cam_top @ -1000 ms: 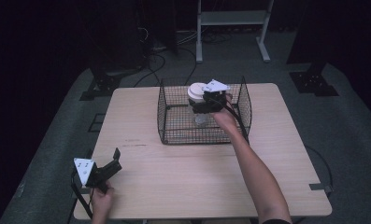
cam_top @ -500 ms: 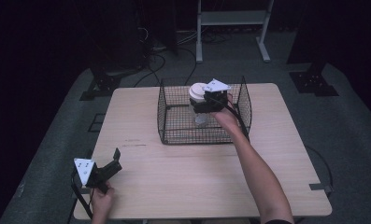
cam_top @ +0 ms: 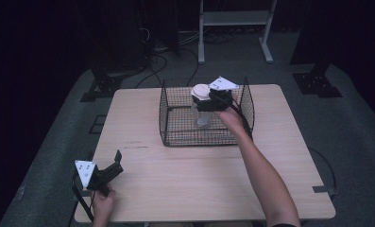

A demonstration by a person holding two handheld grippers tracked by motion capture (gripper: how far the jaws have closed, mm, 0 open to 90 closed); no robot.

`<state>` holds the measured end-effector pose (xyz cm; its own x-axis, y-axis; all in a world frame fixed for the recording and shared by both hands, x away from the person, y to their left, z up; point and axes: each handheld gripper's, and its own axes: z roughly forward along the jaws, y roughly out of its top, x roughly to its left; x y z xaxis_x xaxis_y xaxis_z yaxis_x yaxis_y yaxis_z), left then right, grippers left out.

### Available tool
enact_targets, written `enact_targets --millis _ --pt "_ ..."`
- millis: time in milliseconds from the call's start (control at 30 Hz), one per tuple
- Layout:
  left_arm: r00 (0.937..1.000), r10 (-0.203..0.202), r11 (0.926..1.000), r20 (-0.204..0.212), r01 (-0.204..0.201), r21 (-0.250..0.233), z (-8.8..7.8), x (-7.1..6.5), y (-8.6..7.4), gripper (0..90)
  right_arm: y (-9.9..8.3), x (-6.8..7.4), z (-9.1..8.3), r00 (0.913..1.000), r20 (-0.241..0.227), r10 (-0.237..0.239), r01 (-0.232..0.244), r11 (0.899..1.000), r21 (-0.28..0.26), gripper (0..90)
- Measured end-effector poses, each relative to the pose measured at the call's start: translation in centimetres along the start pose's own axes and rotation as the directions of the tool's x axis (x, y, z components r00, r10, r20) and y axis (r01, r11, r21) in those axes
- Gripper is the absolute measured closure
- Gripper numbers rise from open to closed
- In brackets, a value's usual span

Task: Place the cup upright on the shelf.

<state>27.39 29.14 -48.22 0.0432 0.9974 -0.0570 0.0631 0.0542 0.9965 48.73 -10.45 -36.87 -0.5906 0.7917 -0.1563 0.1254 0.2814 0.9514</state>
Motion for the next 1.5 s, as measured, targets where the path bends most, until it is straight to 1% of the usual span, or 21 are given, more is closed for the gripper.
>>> enact_targets --millis 100,133,200,333,367,467,567,600,733,833,900,967,1067,1133,1400,1500 --pt "1.0000 0.002 1.0000 -0.001 -0.002 0.001 0.0 0.0 0.0 0.0 0.3 -0.1 -0.4 1.0000 -0.005 0.003 -0.003 1.000 -0.012 2.5" --pt "1.0000 0.002 1.0000 0.000 -0.002 0.001 0.0 0.0 0.0 0.0 0.6 -0.1 -0.8 1.0000 -0.005 0.003 -0.003 1.000 -0.028 2.5" --pt "1.0000 0.002 1.0000 -0.001 -0.002 0.003 0.0 0.0 0.0 0.0 0.7 -0.1 -1.0 0.9999 -0.008 0.008 -0.009 0.999 -0.031 2.5" --pt "1.0000 0.004 1.0000 0.002 -0.004 -0.002 0.0 0.0 0.0 0.0 1.3 -0.1 -2.2 0.9998 -0.018 0.012 -0.013 0.999 -0.048 2.5" --pt "1.0000 0.004 1.0000 0.002 -0.004 -0.002 0.0 0.0 0.0 0.0 1.3 -0.1 -2.2 0.9998 -0.018 0.012 -0.013 0.999 -0.048 2.5" --pt "1.0000 0.006 1.0000 0.001 -0.006 -0.001 -0.1 -0.1 0.0 0.0 1.6 0.1 -3.1 0.9997 -0.023 0.005 -0.006 0.999 -0.054 2.5" --pt "1.0000 0.004 1.0000 0.004 -0.004 -0.004 -0.1 -0.1 0.0 0.0 1.9 0.1 -3.5 0.9998 -0.020 -0.001 0.000 0.998 -0.057 2.5" --pt "1.0000 0.004 1.0000 0.001 -0.004 -0.001 -0.1 0.0 0.0 0.0 2.1 0.1 -3.8 0.9998 -0.022 -0.004 0.003 0.998 -0.066 2.5" --pt "1.0000 0.005 1.0000 0.001 -0.005 -0.001 -0.1 -0.1 0.0 0.0 2.2 0.0 -4.2 0.9997 -0.025 0.000 -0.001 0.998 -0.065 2.5" --pt "1.0000 0.006 1.0000 0.000 -0.006 0.000 0.0 -0.1 0.0 0.0 2.3 -0.1 -4.4 0.9997 -0.025 -0.003 0.002 0.998 -0.067 2.5" --pt "1.0000 0.007 1.0000 -0.001 -0.007 0.000 0.0 -0.1 0.0 0.0 2.1 -0.2 -4.9 0.9995 -0.029 0.010 -0.012 0.997 -0.075 2.5" --pt "1.0000 0.007 1.0000 -0.001 -0.007 0.000 0.0 -0.1 0.0 0.0 2.0 -0.2 -5.0 0.9995 -0.029 0.011 -0.013 0.997 -0.074 2.5" --pt "1.0000 0.008 1.0000 -0.001 -0.008 0.000 0.0 -0.1 0.0 0.0 1.5 -0.2 -5.6 0.9995 -0.030 0.007 -0.009 0.998 -0.062 2.5" --pt "1.0000 0.007 1.0000 -0.001 -0.007 0.000 0.0 -0.1 0.0 0.0 1.3 -0.3 -5.8 0.9996 -0.027 0.003 -0.004 0.998 -0.064 2.5" --pt "1.0000 0.008 1.0000 -0.002 -0.008 0.001 0.0 -0.1 0.0 0.0 0.9 -0.2 -6.8 0.9992 -0.040 0.002 -0.004 0.999 -0.053 2.5" --pt "1.0000 0.007 1.0000 -0.002 -0.007 0.001 0.0 -0.1 0.0 0.0 0.8 -0.1 -7.2 0.9990 -0.044 -0.005 0.002 0.999 -0.049 2.5"
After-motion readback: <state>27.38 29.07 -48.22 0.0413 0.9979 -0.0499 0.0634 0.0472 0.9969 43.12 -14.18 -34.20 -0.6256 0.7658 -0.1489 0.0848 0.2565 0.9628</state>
